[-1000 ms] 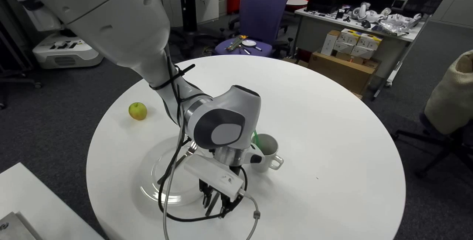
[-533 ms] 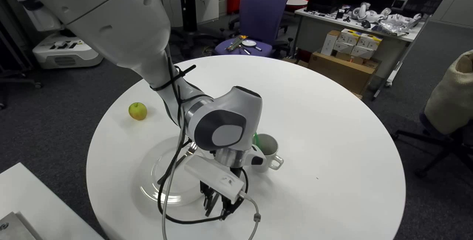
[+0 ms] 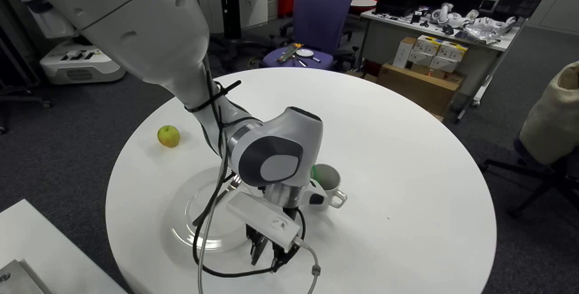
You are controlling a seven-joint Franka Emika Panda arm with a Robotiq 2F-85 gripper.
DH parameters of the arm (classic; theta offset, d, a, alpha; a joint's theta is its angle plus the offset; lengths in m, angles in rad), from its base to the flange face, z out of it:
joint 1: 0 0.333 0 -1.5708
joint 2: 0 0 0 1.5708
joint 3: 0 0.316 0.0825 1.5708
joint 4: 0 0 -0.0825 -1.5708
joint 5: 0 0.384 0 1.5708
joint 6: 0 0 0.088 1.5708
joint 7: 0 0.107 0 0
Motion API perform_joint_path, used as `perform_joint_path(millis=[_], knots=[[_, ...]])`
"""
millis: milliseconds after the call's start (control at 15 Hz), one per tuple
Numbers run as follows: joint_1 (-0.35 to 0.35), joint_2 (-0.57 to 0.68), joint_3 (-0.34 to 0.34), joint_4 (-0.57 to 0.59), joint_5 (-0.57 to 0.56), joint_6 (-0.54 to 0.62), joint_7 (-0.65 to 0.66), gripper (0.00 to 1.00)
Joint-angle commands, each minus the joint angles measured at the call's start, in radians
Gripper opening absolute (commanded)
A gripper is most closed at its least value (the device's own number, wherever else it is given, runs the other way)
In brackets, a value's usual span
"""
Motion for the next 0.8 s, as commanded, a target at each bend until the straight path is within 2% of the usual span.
perform_joint_path(millis=[0, 733], knots=[[0.008, -0.041, -0.007, -0.035, -0.024, 0.015, 0.016, 0.52], [0.026, -0.04, -0.007, -0.037, -0.034, 0.013, 0.02, 0.54]])
